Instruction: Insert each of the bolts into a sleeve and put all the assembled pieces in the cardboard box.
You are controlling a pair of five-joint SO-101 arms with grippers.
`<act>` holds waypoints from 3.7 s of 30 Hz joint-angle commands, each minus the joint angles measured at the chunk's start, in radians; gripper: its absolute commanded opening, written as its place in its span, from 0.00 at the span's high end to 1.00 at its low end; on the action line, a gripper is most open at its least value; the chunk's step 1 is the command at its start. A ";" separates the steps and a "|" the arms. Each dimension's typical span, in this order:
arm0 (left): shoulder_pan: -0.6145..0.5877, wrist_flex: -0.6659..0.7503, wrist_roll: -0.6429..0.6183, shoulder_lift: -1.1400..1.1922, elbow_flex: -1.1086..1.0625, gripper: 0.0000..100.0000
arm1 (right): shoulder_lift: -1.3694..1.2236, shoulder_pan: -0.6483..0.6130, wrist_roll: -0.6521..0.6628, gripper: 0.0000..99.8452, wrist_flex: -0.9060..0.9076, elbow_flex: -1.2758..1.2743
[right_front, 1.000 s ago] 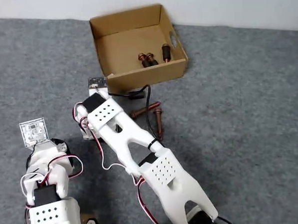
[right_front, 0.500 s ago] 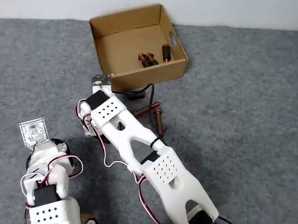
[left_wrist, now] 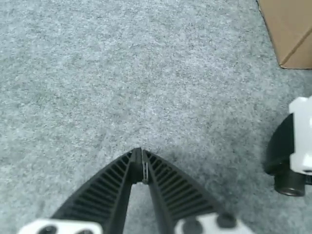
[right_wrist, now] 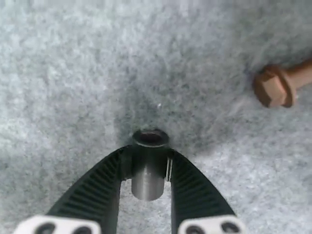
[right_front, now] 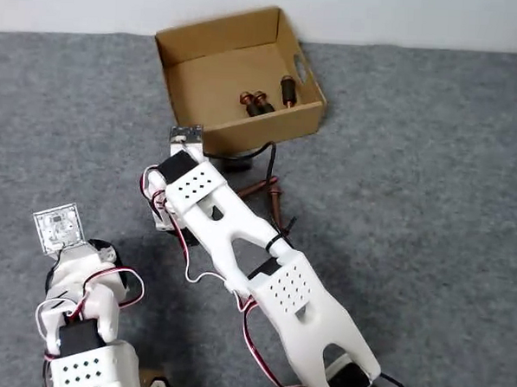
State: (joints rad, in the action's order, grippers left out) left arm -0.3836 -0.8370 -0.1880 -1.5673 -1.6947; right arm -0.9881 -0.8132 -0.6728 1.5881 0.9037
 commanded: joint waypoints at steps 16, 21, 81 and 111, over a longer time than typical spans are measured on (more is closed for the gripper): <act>0.081 0.021 -0.008 -0.005 0.004 1.00 | 0.587 0.127 0.023 0.99 0.208 -0.158; 0.152 0.021 -0.008 -0.005 0.004 1.00 | 0.835 0.202 0.023 0.99 0.208 -0.373; 0.815 -0.423 -0.482 1.855 1.733 0.88 | 2.465 0.892 0.193 0.99 0.117 -1.593; 0.833 -0.724 -0.483 2.504 2.519 0.99 | 2.457 0.888 0.196 0.99 0.111 -1.597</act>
State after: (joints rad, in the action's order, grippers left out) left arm 0.4465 -1.4814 -0.6636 0.9413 0.7327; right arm 1.4760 0.0675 -0.4872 1.7215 -0.6966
